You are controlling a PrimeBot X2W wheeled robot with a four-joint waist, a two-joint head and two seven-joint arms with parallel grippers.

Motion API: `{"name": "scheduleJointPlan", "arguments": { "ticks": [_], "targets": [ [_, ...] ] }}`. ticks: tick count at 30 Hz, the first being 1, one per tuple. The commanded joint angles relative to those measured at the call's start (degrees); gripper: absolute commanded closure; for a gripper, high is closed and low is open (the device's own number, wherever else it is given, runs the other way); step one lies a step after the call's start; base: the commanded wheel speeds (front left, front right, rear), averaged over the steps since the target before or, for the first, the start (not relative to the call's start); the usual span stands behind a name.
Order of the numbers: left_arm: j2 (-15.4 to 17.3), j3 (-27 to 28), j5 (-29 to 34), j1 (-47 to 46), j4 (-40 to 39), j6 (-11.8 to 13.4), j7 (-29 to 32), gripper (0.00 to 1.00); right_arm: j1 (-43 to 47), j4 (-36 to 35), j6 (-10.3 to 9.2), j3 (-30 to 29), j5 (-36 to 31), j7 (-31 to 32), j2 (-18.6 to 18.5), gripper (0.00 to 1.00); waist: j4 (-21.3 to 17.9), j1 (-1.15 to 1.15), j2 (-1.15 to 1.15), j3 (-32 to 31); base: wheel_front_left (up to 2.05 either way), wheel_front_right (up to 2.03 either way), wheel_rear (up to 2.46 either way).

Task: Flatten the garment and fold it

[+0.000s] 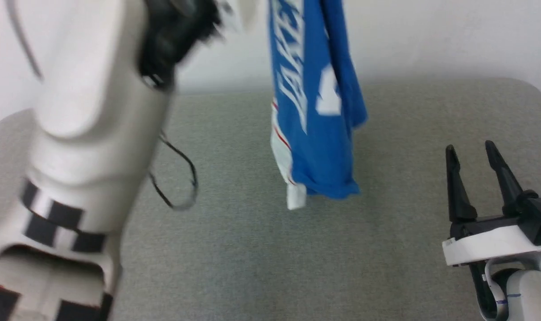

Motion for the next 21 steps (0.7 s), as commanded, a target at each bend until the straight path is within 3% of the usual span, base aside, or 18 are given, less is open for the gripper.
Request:
{"name": "scheduleJointPlan", "arguments": {
  "ticks": [1, 8, 15, 21],
  "targets": [
    [-0.65, -0.95, 0.03, 2.55, -0.8, -0.05, -0.36, 1.0, 0.64, -0.39, -0.11, -0.58, 0.23, 0.04, 0.14, 0.0, -1.9, 0.0, 0.0, 0.4, 0.0, 0.0, 0.0],
    [-2.64, -7.4, 2.27, 17.22, -0.18, -0.19, -6.11, 1.0, 0.77, -1.98, -0.11, -1.24, -0.17, 0.87, 0.14, 0.0, -4.61, 0.0, 0.0, 2.84, 0.0, 0.0, 0.0],
    [-5.5, -12.1, 3.24, 28.94, 6.69, 0.96, -12.21, 1.0, 0.5, -2.74, -0.11, -0.98, -0.24, 1.36, 0.14, 0.0, -5.12, 0.0, 0.0, 5.35, 0.0, 0.0, 0.0],
    [-7.8, -14.4, 1.97, 32.67, 12.8, 1.22, -15.75, 1.0, -0.35, -2.5, -0.11, -0.08, 0.02, 1.44, 0.14, 0.0, -4.3, 0.0, 0.0, 6.35, 0.0, 0.0, 0.0]
  ]
}}
